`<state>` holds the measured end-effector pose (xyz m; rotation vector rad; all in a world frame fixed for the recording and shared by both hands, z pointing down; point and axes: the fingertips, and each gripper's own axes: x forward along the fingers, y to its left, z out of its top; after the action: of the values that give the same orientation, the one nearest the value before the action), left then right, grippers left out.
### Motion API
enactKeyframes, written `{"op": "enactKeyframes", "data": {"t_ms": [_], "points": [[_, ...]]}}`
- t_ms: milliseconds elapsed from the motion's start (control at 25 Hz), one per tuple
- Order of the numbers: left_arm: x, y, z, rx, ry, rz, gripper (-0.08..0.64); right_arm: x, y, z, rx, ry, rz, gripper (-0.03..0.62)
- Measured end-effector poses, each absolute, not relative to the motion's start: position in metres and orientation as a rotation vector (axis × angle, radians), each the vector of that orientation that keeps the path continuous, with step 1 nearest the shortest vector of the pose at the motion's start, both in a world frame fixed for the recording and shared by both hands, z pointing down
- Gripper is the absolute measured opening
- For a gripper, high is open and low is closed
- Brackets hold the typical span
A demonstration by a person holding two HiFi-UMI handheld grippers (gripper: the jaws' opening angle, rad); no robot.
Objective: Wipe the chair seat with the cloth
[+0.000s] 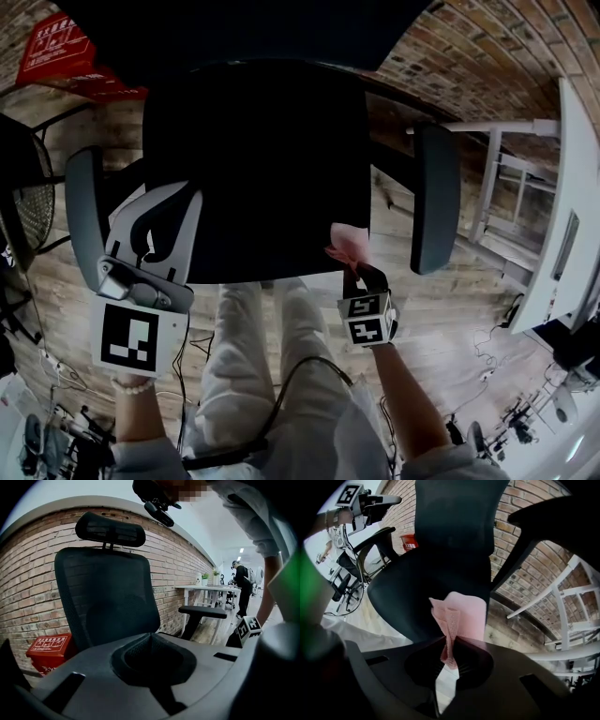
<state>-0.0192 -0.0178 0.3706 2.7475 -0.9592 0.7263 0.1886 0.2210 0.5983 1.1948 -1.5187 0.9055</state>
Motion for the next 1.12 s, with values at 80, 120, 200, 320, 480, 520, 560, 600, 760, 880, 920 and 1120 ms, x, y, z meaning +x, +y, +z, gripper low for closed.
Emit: {"op": "enactKeyframes", "data": {"t_ms": [80,120,200,320,480,520,560,600,760,880,920,1120], "points": [[-0.023,-0.019,0.369,2.746,-0.971,0.723,0.018,0.176,0.223,0.600,1.173,-1.530,0.923,0.054],[-0.026,-0.019,0.369,2.743,-0.978,0.723,0.018,0.167,0.226,0.602,1.156,-1.535,0.948,0.054],[-0.034,-0.019,0.368,2.737,-0.993,0.727,0.018,0.150,0.230,0.605,1.127,-1.553,0.979,0.054],[-0.046,-0.019,0.367,2.731,-1.022,0.726,0.018,0.124,0.227,0.608,1.092,-1.596,0.982,0.054],[-0.065,-0.020,0.365,2.716,-1.060,0.721,0.018,0.082,0.226,0.613,0.999,-1.650,0.986,0.054],[-0.071,-0.021,0.365,2.709,-1.067,0.724,0.018,0.071,0.224,0.613,0.980,-1.669,0.982,0.054],[-0.077,-0.021,0.365,2.702,-1.075,0.728,0.018,0.059,0.221,0.614,0.963,-1.689,0.975,0.054],[-0.083,-0.022,0.365,2.695,-1.084,0.732,0.018,0.047,0.218,0.614,0.943,-1.703,0.970,0.054],[-0.106,-0.025,0.362,2.686,-1.118,0.740,0.018,0.003,0.209,0.613,0.874,-1.762,0.955,0.054],[-0.123,-0.027,0.361,2.683,-1.142,0.741,0.018,-0.029,0.203,0.615,0.835,-1.807,0.951,0.054],[-0.129,-0.027,0.361,2.681,-1.152,0.739,0.018,-0.040,0.201,0.615,0.823,-1.821,0.950,0.054],[-0.150,-0.029,0.359,2.677,-1.181,0.725,0.018,-0.098,0.191,0.611,0.749,-1.896,0.933,0.054]]}}
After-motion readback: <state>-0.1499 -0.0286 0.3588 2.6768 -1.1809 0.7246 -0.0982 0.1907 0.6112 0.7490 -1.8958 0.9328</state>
